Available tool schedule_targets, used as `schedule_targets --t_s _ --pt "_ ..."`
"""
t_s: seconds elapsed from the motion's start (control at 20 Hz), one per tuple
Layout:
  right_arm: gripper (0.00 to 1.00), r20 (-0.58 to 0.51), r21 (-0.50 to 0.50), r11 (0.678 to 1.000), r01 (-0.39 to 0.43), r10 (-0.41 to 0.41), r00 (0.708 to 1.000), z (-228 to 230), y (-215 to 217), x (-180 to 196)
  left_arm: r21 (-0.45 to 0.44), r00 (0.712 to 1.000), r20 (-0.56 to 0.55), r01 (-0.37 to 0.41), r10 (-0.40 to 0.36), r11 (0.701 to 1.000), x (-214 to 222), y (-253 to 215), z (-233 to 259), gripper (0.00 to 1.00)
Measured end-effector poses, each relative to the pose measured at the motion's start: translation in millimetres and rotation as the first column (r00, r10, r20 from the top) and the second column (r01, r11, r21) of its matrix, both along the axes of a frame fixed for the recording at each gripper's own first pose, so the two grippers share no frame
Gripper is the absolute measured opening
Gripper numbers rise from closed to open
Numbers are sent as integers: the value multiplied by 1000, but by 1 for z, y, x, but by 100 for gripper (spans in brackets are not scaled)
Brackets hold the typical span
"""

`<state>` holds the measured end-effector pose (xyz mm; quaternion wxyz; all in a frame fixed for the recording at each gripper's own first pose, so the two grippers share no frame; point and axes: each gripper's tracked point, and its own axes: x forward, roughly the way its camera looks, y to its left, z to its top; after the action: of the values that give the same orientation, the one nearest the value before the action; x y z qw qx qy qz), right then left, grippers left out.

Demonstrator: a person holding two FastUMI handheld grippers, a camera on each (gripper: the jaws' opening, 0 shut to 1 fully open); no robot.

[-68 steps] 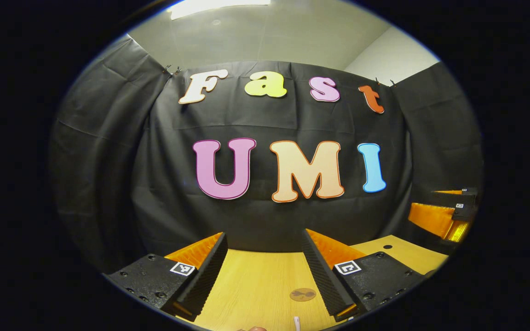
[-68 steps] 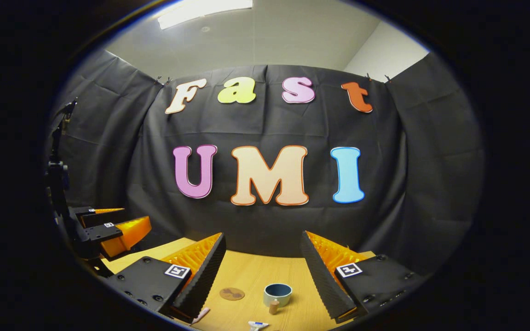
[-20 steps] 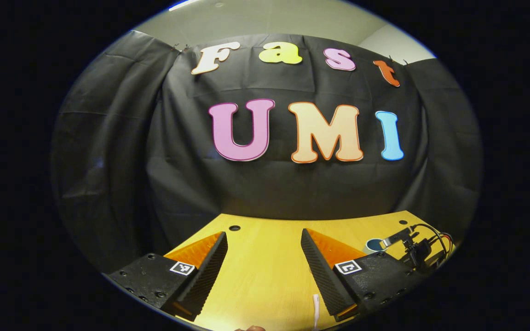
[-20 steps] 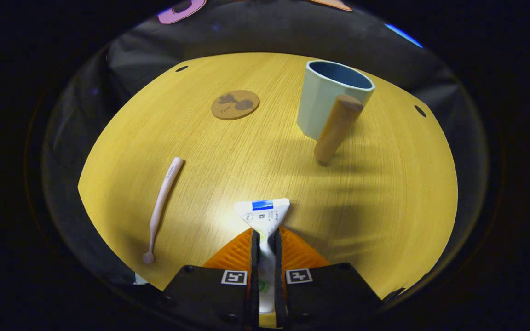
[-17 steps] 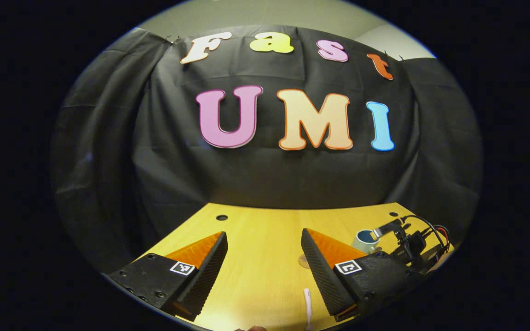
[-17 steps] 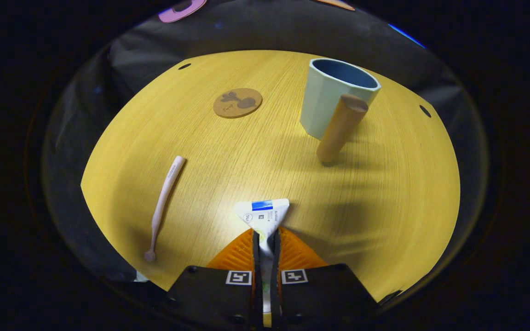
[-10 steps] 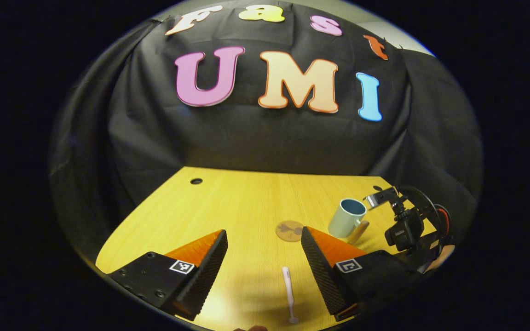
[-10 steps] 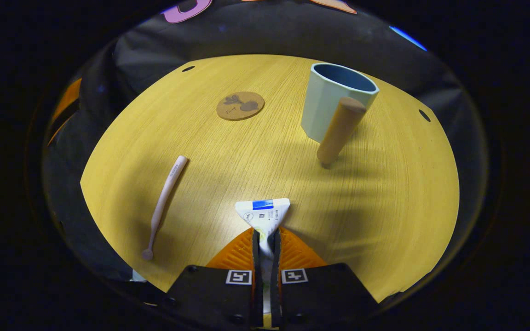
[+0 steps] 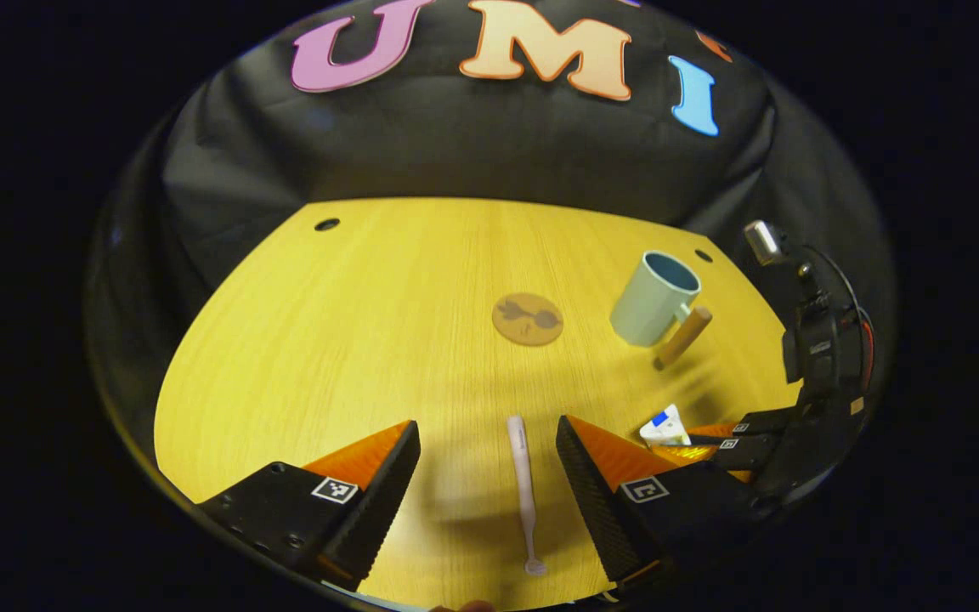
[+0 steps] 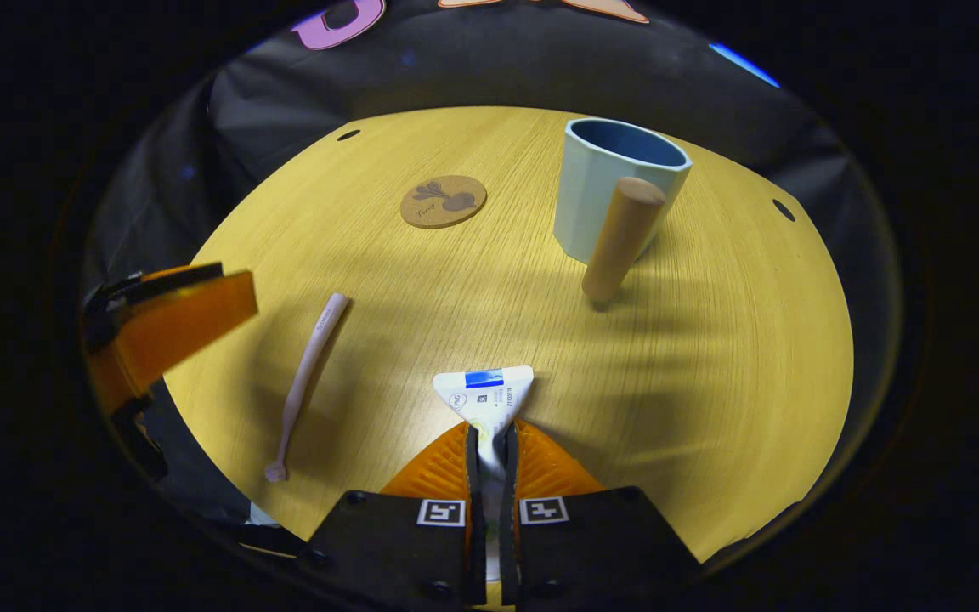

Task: Put the toothbrush and toothpaste on the desktop into the cup, then pick up the cup and place it on the coaster on the desktop.

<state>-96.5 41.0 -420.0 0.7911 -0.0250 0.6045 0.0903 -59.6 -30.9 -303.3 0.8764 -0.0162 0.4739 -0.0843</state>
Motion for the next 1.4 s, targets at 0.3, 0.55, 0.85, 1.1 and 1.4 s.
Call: schedule_targets --t_s 0.3,0.55,0.85,1.1,1.4 --pt "9 -2 12 1000 3 -3 1000 0 -1 0 26 991 -134 34 -31 999 -12 -7 -28 95" --pt "9 2 24 1000 8 -8 1000 -1 -1 -1 32 976 -217 29 -21 999 -20 -12 -43 95" --pt "9 0 51 999 19 -19 1000 -1 -1 -1 96 958 -278 101 -70 990 -30 -7 -51 94" --pt "9 -1 63 998 13 -13 1000 -1 0 -1 103 939 -340 103 -62 989 -27 -9 -51 94" --pt "9 -3 74 997 -3 4 1000 -1 1 0 92 928 -357 148 -106 985 -24 -24 -54 70"
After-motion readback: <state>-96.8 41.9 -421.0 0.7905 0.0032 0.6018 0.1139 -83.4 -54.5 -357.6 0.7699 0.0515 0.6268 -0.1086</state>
